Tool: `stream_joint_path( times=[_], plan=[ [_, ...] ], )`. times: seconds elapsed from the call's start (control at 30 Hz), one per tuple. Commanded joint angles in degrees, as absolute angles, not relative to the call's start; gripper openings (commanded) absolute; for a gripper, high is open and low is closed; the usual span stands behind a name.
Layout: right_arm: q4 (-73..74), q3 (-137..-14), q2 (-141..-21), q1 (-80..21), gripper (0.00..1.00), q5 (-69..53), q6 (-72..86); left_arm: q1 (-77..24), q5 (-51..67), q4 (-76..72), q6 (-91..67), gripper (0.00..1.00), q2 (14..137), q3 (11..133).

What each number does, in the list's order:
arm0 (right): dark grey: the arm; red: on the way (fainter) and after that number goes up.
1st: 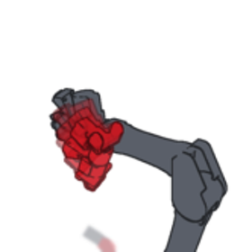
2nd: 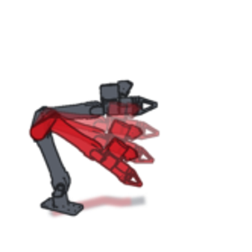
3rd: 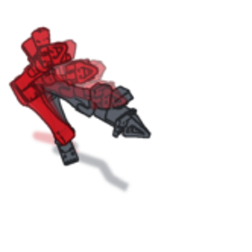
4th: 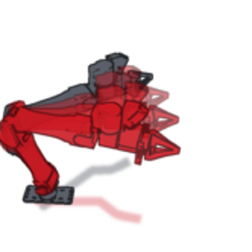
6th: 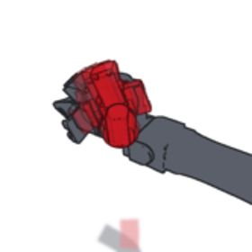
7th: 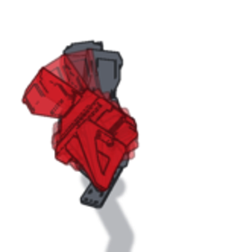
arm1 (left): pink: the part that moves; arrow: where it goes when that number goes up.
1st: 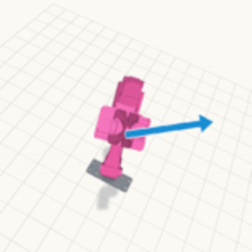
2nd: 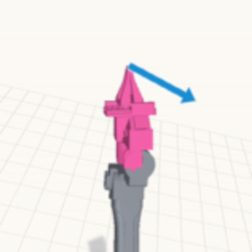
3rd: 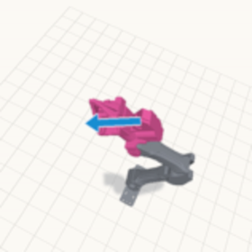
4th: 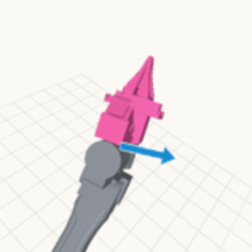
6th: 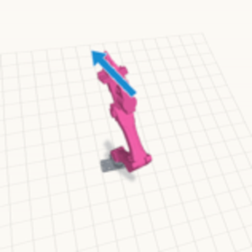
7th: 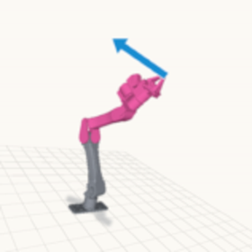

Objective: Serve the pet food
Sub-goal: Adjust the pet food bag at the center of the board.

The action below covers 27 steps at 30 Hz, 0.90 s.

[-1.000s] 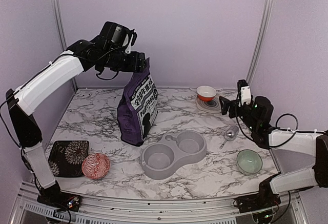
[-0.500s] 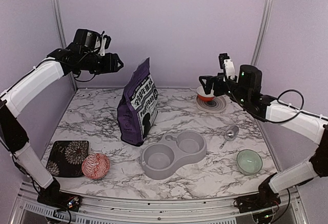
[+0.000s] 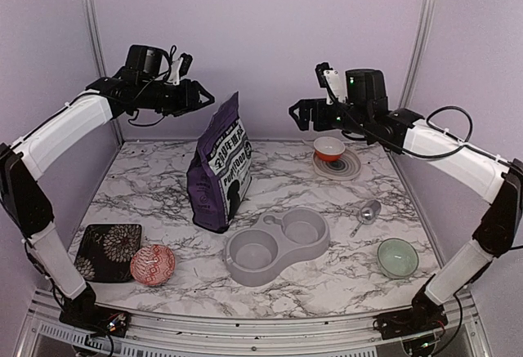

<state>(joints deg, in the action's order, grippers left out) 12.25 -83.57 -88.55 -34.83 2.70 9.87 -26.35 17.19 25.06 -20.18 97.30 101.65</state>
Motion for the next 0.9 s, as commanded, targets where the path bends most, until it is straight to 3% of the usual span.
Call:
stream_joint_path(
  times=[0.0,0.43,0.7,0.87],
  plan=[
    [21.3,-85.9,-87.9,-34.8,1.00,11.9,8.4,-26.4,20.3,23.0,-21.1,0.47,100.3,104.9],
    [29.1,-68.7,-78.6,-26.3,1.00,11.2,14.1,-27.1,20.3,22.8,-18.9,0.42,102.8,105.6],
    [31.8,-64.4,-77.2,-24.9,1.00,14.2,18.0,-27.9,18.9,23.1,-17.3,0.42,102.5,105.3],
    [28.0,-65.2,-77.3,-24.9,1.00,8.9,19.4,-28.1,19.0,23.2,-17.1,0.40,102.8,106.7]
  ],
)
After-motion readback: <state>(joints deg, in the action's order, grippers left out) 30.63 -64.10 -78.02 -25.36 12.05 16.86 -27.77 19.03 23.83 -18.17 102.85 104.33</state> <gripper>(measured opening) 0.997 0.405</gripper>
